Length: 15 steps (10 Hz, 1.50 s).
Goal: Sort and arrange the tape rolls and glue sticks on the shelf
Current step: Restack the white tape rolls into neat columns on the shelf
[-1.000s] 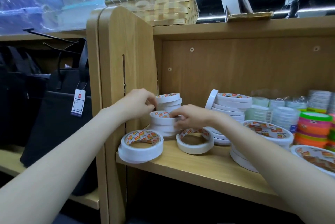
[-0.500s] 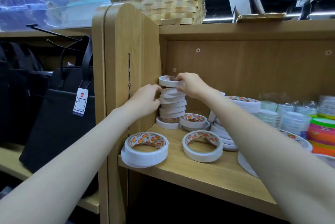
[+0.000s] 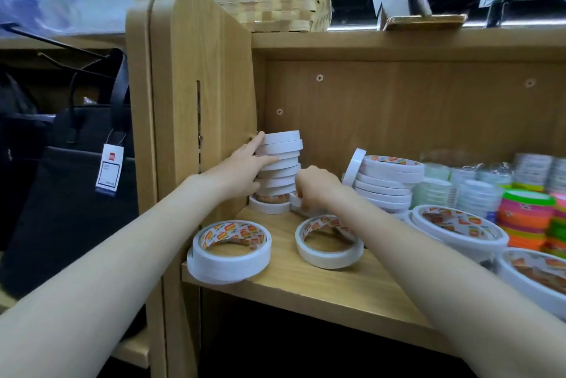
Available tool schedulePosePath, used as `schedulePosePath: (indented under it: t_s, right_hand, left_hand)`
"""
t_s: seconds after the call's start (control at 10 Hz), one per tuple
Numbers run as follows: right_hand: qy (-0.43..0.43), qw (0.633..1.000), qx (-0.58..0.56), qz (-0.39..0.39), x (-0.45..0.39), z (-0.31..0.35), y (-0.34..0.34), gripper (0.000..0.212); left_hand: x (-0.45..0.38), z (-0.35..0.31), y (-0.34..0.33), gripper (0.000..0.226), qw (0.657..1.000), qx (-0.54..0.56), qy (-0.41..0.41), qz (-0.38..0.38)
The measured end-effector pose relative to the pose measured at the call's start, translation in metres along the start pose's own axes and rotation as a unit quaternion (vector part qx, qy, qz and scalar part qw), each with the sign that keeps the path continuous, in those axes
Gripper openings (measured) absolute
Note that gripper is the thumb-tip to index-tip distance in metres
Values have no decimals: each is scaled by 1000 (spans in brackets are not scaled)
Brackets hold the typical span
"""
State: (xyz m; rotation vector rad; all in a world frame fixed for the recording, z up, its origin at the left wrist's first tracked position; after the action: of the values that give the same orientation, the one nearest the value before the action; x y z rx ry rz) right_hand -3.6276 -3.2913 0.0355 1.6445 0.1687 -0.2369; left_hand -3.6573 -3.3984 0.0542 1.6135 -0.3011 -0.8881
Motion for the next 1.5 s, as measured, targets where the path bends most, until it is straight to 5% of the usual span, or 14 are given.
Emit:
schedulePosePath:
  t_s: [0.4, 0.7, 0.9, 1.5]
  right_hand:
    - [-10, 995, 95, -2, 5, -15, 64, 28]
    - [-9, 997, -54, -52, 28, -40, 101, 23]
    - [23, 964, -189, -184, 22, -30, 139, 22]
    - [56, 941, -165, -291, -13, -17, 53, 45]
  left_hand:
    - [-9, -1, -13, 47, 997, -39, 20, 69]
    - [-4, 2, -13, 38, 996, 8, 35, 86]
    - [5, 3, -15, 45, 994, 43, 65, 83]
    - [13, 7, -70, 44, 951, -32, 69, 298]
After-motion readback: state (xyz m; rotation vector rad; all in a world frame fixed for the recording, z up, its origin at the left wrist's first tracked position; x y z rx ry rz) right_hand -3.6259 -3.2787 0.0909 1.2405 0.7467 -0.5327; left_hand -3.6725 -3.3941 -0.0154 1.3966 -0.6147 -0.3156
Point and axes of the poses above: each hand's wrist, its own x-axis away from the middle knuckle, its own y-axis out of the back of the hand, z = x × y, the point moved 8 cm from there along -x, towards the middle knuckle, and after that the axes turned 3 degrees about -x, right-handed, at the moved point
